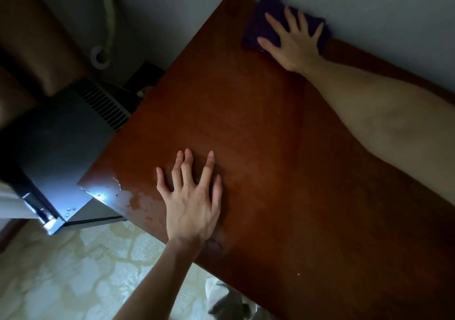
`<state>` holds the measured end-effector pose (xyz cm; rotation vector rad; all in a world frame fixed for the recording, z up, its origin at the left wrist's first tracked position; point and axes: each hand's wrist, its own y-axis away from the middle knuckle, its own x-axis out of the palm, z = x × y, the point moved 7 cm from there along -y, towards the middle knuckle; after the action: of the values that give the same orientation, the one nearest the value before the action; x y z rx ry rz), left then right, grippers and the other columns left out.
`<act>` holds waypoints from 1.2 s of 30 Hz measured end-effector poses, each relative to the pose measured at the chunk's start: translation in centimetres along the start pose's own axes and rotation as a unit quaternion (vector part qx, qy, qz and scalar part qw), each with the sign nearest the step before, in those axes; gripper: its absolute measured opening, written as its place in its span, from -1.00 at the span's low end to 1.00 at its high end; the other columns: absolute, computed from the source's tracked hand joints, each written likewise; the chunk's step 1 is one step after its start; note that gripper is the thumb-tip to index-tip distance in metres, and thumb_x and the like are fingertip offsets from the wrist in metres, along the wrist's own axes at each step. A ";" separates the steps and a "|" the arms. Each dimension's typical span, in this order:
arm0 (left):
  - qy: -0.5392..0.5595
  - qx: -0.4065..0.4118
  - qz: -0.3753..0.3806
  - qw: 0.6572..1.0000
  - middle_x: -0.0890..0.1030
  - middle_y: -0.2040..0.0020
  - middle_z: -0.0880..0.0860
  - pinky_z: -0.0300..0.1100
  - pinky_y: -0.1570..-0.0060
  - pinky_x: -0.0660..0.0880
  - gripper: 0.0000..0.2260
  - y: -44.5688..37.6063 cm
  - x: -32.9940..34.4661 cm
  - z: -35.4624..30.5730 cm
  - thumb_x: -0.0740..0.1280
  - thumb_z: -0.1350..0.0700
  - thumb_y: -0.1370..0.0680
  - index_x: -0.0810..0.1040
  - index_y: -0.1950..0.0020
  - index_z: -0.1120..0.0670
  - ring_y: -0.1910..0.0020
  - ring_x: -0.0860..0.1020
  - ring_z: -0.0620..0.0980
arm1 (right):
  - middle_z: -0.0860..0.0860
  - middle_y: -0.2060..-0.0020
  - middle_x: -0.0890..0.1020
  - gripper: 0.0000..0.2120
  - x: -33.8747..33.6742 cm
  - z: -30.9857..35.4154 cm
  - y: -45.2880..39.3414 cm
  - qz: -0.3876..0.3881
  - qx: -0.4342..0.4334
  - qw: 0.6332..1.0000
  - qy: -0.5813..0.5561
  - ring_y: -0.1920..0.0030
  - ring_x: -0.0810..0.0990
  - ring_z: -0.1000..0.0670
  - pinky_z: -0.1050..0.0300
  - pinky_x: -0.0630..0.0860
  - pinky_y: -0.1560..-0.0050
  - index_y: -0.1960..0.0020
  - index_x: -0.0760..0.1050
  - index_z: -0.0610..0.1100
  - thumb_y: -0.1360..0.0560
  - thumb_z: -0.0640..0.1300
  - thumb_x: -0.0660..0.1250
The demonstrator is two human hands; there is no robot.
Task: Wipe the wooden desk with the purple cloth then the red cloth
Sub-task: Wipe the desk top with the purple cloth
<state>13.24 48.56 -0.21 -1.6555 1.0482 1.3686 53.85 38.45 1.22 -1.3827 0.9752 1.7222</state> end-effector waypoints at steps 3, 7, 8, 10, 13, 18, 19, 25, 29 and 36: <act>0.005 -0.003 0.008 1.000 0.32 -0.55 0.24 0.39 -0.52 0.05 -0.52 -0.1 0.0 0.1 0.01 -0.16 -0.71 0.29 -0.62 -0.10 -0.61 0.22 0.20 | -0.02 -0.74 -0.05 -0.27 0.6 1.0 3.8 0.001 -0.012 1.000 -0.006 -0.71 -0.12 -0.21 -0.63 -0.19 -0.53 -0.70 -0.06 0.30 -0.60 0.53 -0.09; 0.022 -0.009 0.006 1.000 0.32 -0.55 0.24 0.38 -0.51 0.05 -0.53 -0.2 -0.2 0.1 0.01 -0.16 -0.71 0.33 -0.59 -0.10 -0.58 0.23 0.20 | -0.01 -0.73 0.01 -0.24 2.5 2.7 14.3 0.000 -0.045 0.999 -0.010 -0.71 -0.05 -0.22 -0.64 -0.09 -0.51 -0.69 -0.01 0.31 -0.56 0.55 -0.08; 0.028 -0.013 0.003 1.000 0.32 -0.55 0.24 0.37 -0.51 0.05 -0.54 -0.3 -0.3 0.2 0.01 -0.16 -0.71 0.34 -0.58 -0.10 -0.57 0.24 0.21 | -0.01 -0.73 0.02 -0.21 3.2 3.2 17.9 0.000 -0.059 0.998 -0.010 -0.71 -0.04 -0.22 -0.64 -0.08 -0.51 -0.69 0.00 0.31 -0.53 0.57 -0.08; 0.035 -0.016 -0.011 0.999 0.34 -0.53 0.26 0.37 -0.50 0.07 -0.56 -0.2 -0.5 0.1 0.03 -0.14 -0.70 0.38 -0.55 -0.10 -0.53 0.28 0.24 | -0.01 -0.73 0.03 -0.17 4.9 4.1 26.7 -0.002 -0.083 0.996 -0.007 -0.71 -0.02 -0.22 -0.64 -0.07 -0.52 -0.69 0.02 0.30 -0.50 0.60 -0.04; 0.043 -0.022 -0.025 0.999 0.35 -0.52 0.28 0.37 -0.51 0.07 -0.58 -0.3 -0.7 0.3 0.04 -0.14 -0.71 0.39 -0.54 -0.09 -0.50 0.30 0.27 | 0.00 -0.73 0.02 -0.15 6.9 5.2 40.6 -0.007 -0.111 0.994 0.007 -0.72 -0.06 -0.21 -0.64 -0.10 -0.51 -0.69 0.04 0.29 -0.49 0.60 0.04; 0.054 -0.014 -0.022 0.998 0.32 -0.52 0.28 0.35 -0.54 0.02 -0.55 0.2 -0.3 0.7 -0.02 -0.16 -0.71 0.37 -0.54 -0.08 -0.51 0.28 0.29 | 0.01 -0.74 -0.08 -0.21 8.6 3.3 56.4 0.024 -0.135 0.989 0.054 -0.72 -0.14 -0.18 -0.62 -0.07 -0.52 -0.70 -0.03 0.31 -0.56 0.53 0.09; 0.054 -0.011 -0.023 0.998 0.31 -0.52 0.28 0.35 -0.54 0.01 -0.55 0.2 -0.2 0.6 -0.03 -0.16 -0.71 0.37 -0.54 -0.08 -0.51 0.27 0.29 | 0.00 -0.74 -0.07 -0.24 8.7 2.1 58.5 0.026 -0.134 0.989 0.058 -0.72 -0.12 -0.18 -0.62 -0.03 -0.52 -0.69 -0.02 0.31 -0.59 0.50 0.10; 0.059 -0.004 -0.033 0.998 0.28 -0.54 0.29 0.35 -0.55 -0.01 -0.55 0.3 -0.1 0.4 -0.03 -0.18 -0.71 0.35 -0.54 -0.09 -0.53 0.24 0.31 | -0.01 -0.73 0.01 -0.39 8.1 -2.6 61.0 0.040 -0.135 0.987 0.078 -0.72 -0.04 -0.13 -0.57 0.02 -0.55 -0.68 0.06 0.31 -0.68 0.38 0.06; 0.056 -0.009 -0.025 0.998 0.28 -0.56 0.31 0.35 -0.55 -0.01 -0.54 0.4 -0.1 0.2 0.00 -0.18 -0.70 0.35 -0.55 -0.07 -0.54 0.24 0.30 | -0.01 -0.74 -0.05 -0.38 8.1 -2.7 58.6 0.050 -0.155 0.983 0.082 -0.72 -0.09 -0.12 -0.55 -0.04 -0.57 -0.70 0.01 0.28 -0.69 0.39 -0.01; 0.068 -0.023 -0.007 0.997 0.31 -0.57 0.25 0.33 -0.56 0.00 -0.56 0.4 -0.4 0.2 0.06 -0.12 -0.69 0.37 -0.56 -0.11 -0.55 0.26 0.24 | 0.00 -0.74 -0.02 -0.40 7.6 0.7 50.8 0.015 -0.160 0.984 0.075 -0.72 -0.06 -0.11 -0.56 0.01 -0.57 -0.69 0.02 0.29 -0.69 0.38 -0.05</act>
<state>12.72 48.60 0.16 -1.8079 1.0857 1.2953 7.61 16.16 0.05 -1.7319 0.8265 1.8778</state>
